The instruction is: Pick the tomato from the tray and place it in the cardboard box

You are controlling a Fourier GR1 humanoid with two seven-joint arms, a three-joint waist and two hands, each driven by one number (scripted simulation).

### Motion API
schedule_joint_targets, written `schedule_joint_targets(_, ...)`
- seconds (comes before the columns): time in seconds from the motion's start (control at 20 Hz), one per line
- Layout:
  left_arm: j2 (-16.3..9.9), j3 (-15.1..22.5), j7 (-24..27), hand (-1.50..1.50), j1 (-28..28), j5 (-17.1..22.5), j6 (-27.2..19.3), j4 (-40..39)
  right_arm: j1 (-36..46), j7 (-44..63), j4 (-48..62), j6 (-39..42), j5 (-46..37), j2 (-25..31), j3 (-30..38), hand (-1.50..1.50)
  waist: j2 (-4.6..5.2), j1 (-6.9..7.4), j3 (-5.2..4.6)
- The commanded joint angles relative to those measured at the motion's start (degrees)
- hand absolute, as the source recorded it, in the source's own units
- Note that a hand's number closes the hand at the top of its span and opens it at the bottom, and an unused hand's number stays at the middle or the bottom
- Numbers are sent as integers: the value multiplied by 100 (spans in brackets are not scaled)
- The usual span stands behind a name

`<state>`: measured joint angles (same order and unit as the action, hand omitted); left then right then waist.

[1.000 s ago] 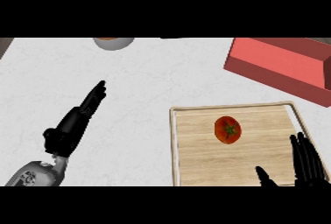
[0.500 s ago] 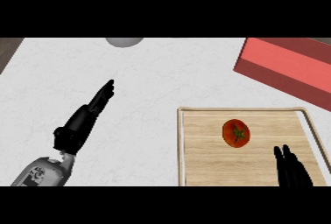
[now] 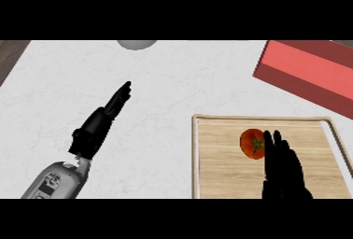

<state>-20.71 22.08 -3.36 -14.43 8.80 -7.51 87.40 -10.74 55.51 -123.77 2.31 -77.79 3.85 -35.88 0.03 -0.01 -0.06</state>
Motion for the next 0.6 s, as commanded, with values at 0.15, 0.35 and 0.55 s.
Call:
schedule_joint_targets(0.15, -89, -456, 100, 0, 239, -48, 463, 105, 400, 99, 1027, -54, 143, -374, 419, -150, -3, 8, 6)
schedule_joint_targets(0.35, 208, -645, 89, 0, 139, -255, 684, -124, 789, -16, 1280, -190, 367, -377, 766, -150, -3, 0, 6)
schedule_joint_targets(0.55, 444, -751, 257, 0, 197, -436, 822, -287, 742, -339, 772, 159, 413, -126, 980, -150, -5, -7, 6)
